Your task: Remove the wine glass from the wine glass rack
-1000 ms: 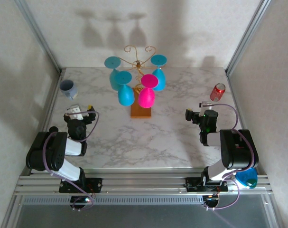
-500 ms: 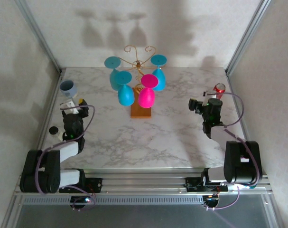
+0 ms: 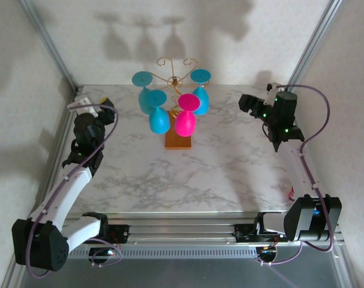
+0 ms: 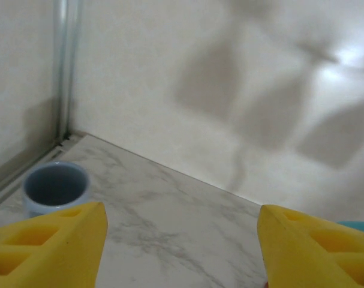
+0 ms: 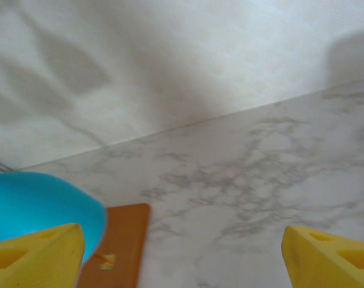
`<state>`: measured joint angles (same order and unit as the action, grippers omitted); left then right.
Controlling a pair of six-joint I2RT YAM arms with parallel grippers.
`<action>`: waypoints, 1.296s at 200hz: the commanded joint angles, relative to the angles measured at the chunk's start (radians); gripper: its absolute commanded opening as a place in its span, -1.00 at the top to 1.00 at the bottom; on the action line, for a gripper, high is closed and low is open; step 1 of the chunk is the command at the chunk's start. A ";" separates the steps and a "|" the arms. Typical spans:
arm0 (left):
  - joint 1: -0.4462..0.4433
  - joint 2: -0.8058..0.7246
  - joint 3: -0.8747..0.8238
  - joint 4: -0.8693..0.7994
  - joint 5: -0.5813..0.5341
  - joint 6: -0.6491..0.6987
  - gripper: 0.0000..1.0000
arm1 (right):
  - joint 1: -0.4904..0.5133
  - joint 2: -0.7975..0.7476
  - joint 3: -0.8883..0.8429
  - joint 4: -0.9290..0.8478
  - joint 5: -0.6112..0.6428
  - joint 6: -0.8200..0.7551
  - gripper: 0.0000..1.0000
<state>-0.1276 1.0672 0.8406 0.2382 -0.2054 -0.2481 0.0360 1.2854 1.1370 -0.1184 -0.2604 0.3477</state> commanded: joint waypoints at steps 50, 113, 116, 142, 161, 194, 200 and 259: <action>-0.067 0.058 0.335 -0.362 0.112 -0.043 -0.28 | 0.023 0.102 0.240 -0.071 -0.346 0.203 -0.72; -0.104 0.109 0.485 -0.401 0.214 -0.056 -0.24 | 0.127 0.257 0.458 -0.095 -0.372 0.226 -0.76; -0.105 0.111 0.489 -0.400 0.220 -0.056 -0.24 | 0.130 0.264 0.464 -0.093 -0.367 0.230 -0.76; -0.111 0.137 0.522 -0.401 0.243 -0.056 -0.24 | 0.146 0.339 0.534 -0.079 -0.368 0.258 -0.74; -0.114 0.164 0.544 -0.407 0.258 -0.057 -0.22 | 0.161 0.390 0.580 -0.078 -0.372 0.259 -0.72; -0.121 0.198 0.554 -0.395 0.294 -0.062 -0.20 | 0.173 0.454 0.636 -0.071 -0.374 0.275 -0.69; -0.122 0.203 0.555 -0.395 0.293 -0.063 -0.20 | 0.175 0.465 0.644 -0.063 -0.376 0.282 -0.67; -0.135 0.235 0.559 -0.382 0.297 -0.071 -0.19 | 0.188 0.529 0.723 -0.078 -0.398 0.291 -0.21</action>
<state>-0.2512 1.2984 1.3655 -0.1547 0.0666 -0.3038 0.2207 1.8088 1.8233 -0.2062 -0.6304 0.6262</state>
